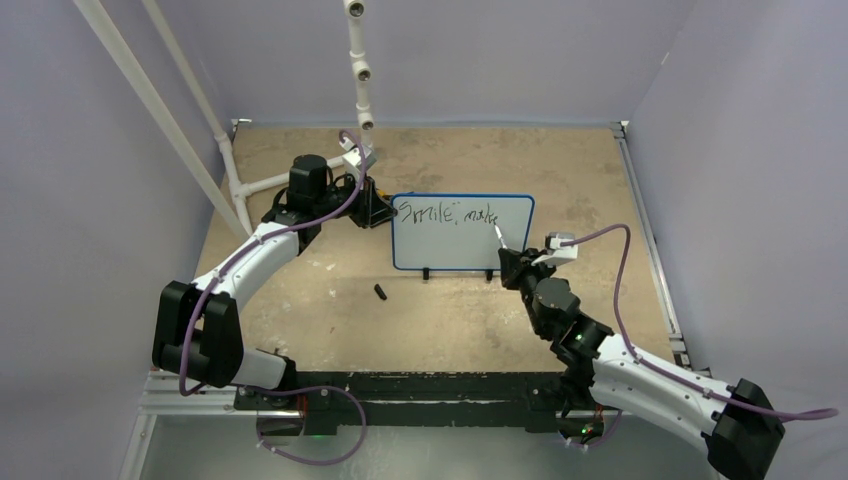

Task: Write a sentence on the whiteboard

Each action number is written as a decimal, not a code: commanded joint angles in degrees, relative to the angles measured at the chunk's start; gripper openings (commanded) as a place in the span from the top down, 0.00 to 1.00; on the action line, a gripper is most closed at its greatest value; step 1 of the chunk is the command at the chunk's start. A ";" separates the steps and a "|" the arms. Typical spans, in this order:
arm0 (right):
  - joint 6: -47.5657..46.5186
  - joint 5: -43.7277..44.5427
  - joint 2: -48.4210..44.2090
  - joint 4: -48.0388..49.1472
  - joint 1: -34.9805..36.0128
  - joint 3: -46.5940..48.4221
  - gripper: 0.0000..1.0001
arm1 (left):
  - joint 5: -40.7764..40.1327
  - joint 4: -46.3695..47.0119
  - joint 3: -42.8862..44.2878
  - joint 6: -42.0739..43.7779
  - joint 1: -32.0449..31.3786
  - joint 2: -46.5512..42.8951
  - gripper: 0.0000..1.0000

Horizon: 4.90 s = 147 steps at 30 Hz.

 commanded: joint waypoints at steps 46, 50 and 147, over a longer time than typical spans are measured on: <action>-2.91 5.90 -8.15 2.77 -0.09 -2.12 1.00 | -1.18 0.63 -0.11 1.40 0.03 -3.10 1.00; -3.32 6.05 -7.24 3.76 -0.18 -1.89 1.00 | -1.10 0.72 -0.18 1.42 0.08 -2.94 1.00; 1.80 10.09 -3.12 0.03 -1.01 -0.24 1.00 | -1.04 0.37 -0.02 1.71 0.08 -3.10 1.00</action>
